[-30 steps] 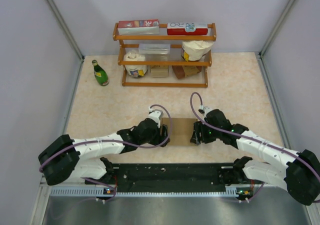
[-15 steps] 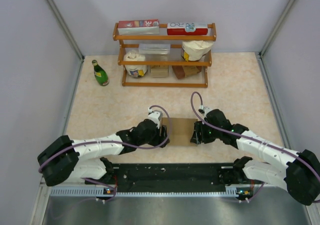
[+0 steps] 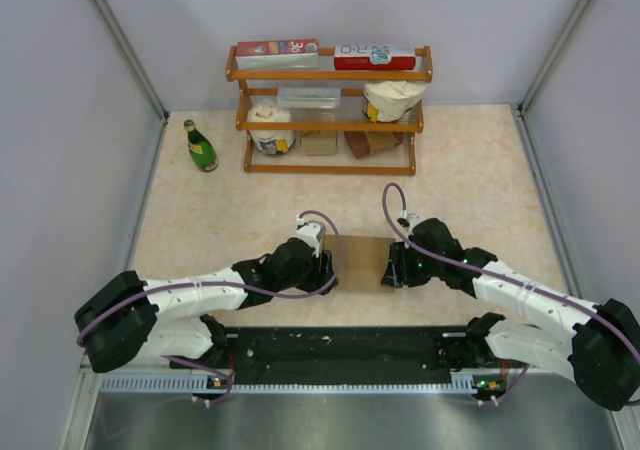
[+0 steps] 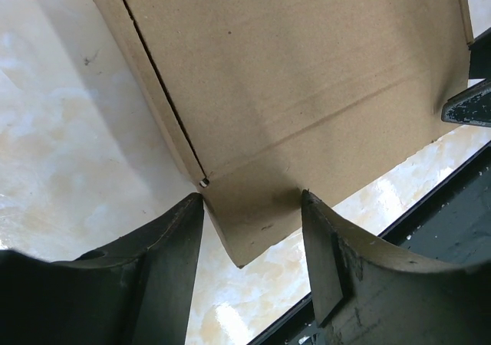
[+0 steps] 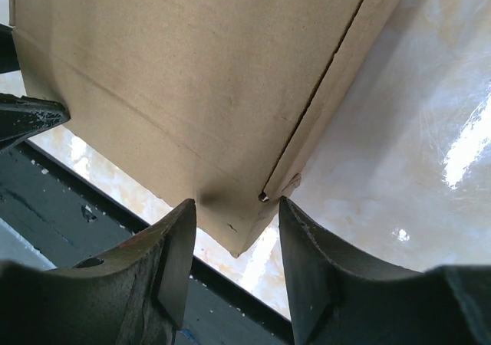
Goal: Fold the paper box
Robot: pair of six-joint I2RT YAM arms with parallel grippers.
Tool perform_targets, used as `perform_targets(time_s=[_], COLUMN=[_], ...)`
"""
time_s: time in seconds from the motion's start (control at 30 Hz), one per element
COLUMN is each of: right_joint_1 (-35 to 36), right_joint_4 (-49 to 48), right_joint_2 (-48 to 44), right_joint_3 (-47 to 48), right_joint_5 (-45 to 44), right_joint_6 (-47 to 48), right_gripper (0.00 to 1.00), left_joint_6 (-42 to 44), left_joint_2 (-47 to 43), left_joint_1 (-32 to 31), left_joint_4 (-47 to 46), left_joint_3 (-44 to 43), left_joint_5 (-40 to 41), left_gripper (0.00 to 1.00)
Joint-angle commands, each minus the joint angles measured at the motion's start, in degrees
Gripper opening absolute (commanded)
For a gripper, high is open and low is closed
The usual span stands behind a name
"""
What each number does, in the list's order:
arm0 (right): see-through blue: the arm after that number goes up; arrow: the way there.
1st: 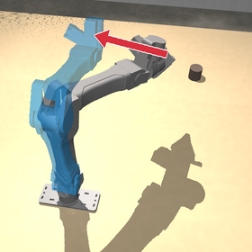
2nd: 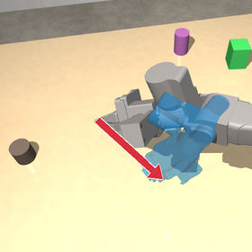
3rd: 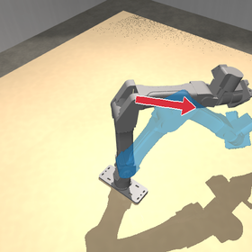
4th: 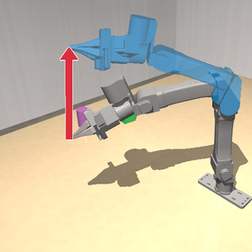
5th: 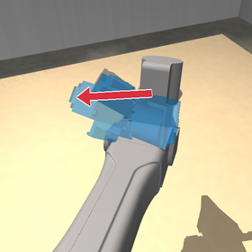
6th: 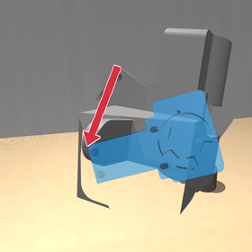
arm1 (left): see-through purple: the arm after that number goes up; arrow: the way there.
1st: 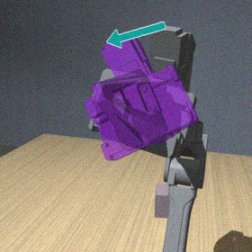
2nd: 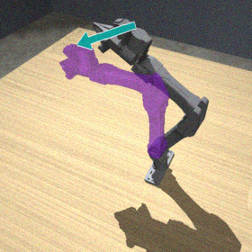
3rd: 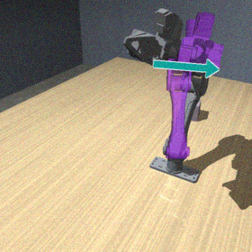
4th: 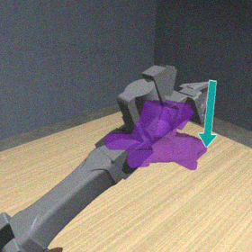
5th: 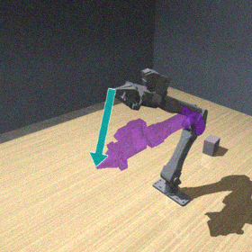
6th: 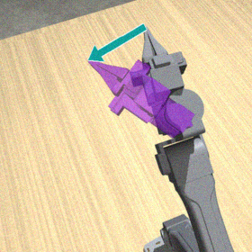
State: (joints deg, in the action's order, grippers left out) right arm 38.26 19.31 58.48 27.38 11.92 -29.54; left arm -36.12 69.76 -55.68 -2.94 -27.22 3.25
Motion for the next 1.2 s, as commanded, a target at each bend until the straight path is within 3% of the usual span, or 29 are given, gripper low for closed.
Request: perform_targets(time_s=[0.0,0.83,0.97,1.17], right_joint_1=[0.59,0.59,0.59,0.59], right_joint_4=[-2.17,-2.44,-0.68,0.55], right_joint_2=[0.06,1.38,1.02,-0.12], right_joint_3=[1.45,2.42,3.3,2.86], right_joint_5=[0.56,1.78,1.96,3.02], right_joint_6=[-0.34,-1.13,-0.87,-1.13], right_gripper=[0.46,0.44,0.56,0.61], left_joint_6=[-0.36,1.66,1.49,1.14], left_joint_2=[-0.85,0.65,-0.67,-1.64], left_joint_1=[-0.31,-0.31,-0.31,-0.31], left_joint_4=[-2.77,-0.14,0.57,1.01], left_joint_3=[0.33,-1.87,-1.96,-2.04], left_joint_5=[-0.52,0.27,0.18,0.18], left_gripper=[0.57,0.58,0.58,0.59])
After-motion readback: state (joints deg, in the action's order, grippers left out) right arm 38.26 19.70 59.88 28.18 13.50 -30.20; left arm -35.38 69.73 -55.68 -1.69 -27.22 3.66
